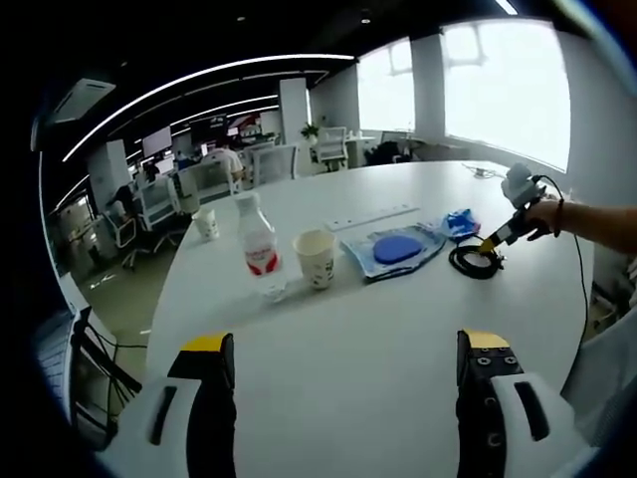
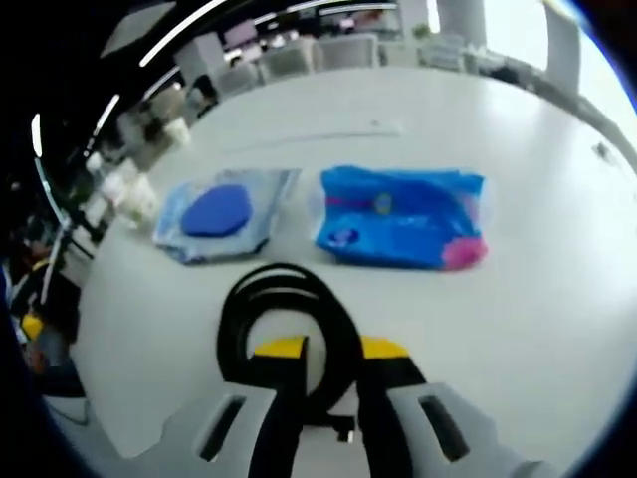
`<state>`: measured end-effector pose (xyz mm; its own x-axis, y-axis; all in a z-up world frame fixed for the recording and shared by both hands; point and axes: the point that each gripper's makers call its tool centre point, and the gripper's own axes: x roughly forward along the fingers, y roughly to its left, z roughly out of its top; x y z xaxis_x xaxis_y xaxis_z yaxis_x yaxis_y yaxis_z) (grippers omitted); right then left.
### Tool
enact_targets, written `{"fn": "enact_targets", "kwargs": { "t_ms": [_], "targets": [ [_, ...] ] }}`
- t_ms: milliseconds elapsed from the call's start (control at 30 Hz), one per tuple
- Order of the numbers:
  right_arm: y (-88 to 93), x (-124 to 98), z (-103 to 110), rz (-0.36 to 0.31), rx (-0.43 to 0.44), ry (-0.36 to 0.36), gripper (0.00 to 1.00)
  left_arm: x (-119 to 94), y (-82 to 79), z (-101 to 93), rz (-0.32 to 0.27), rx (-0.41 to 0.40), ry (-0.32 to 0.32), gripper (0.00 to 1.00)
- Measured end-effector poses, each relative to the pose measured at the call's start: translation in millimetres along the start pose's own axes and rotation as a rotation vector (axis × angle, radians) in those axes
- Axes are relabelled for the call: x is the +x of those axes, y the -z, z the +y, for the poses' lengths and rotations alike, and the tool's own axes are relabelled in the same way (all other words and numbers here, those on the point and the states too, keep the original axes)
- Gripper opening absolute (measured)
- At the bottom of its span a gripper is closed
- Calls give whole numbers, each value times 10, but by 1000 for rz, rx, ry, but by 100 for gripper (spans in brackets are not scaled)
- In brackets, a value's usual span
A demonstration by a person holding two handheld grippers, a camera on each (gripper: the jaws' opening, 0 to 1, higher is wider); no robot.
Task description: Arrange the tabletop items into an orderly group along one side of the table until the central work area is clear of visible clutter.
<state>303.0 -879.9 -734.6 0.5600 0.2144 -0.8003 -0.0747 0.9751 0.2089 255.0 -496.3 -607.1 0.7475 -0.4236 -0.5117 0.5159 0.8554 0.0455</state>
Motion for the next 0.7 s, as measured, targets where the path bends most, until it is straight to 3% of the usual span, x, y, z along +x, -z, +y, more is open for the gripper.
{"fn": "enact_targets", "kwargs": {
  "t_ms": [133, 300, 700],
  "targets": [
    [-37, 2, 58, -24, -9, -11, 35, -6, 5, 0, 0, -5, 1, 92],
    [-73, -21, 100, -49, -22, -19, 47, -14, 18, -3, 2, -14, 4, 93],
    [-111, -158, 250, -109, -82, -59, 97, -5, 24, -50, 2, -34, 26, 97]
  ]
}}
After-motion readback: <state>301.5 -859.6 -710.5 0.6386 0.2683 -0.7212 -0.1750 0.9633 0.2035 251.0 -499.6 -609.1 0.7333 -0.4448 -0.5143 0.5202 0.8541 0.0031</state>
